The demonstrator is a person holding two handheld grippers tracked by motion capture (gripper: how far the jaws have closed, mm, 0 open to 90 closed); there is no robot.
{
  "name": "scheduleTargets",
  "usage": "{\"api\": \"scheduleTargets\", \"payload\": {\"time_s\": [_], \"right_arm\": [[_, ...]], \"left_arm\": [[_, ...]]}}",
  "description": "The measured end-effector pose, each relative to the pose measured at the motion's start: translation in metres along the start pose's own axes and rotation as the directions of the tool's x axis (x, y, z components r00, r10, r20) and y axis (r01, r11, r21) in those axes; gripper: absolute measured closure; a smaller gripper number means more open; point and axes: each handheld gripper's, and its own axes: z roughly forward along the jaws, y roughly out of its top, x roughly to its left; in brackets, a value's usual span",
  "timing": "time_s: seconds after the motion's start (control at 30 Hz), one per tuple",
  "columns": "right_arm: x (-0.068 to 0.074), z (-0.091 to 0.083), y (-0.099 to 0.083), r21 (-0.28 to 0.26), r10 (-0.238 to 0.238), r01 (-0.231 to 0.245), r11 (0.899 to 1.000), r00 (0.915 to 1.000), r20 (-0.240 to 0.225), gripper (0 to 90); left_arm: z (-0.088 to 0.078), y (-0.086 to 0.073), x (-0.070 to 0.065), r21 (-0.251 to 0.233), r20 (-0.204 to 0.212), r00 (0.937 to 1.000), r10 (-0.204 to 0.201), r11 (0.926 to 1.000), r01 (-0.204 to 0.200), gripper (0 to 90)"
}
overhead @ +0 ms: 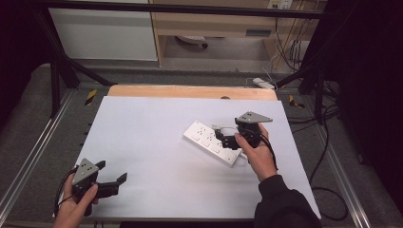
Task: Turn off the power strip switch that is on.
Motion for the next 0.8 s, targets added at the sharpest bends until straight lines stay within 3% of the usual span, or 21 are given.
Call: {"api": "scheduleTargets", "payload": {"time_s": [0.17, 0.8], "right_arm": [[-0.006, -0.009, -0.003, -0.029, -0.014, 0.015, 0.999, 0.9998, 0.012, 4.8], [-0.033, -0.051, -0.025, -0.117, 0.053, -0.042, 0.992, 0.9944, 0.092, 2.9]], "left_arm": [[0.000, 0.000, 0.000, 0.001, 0.001, 1.0000, 0.001, 1.0000, -0.001, 6.1], [0.000, 0.000, 0.000, -0.001, -0.002, 1.0000, -0.001, 1.0000, 0.001, 6.1]]}}
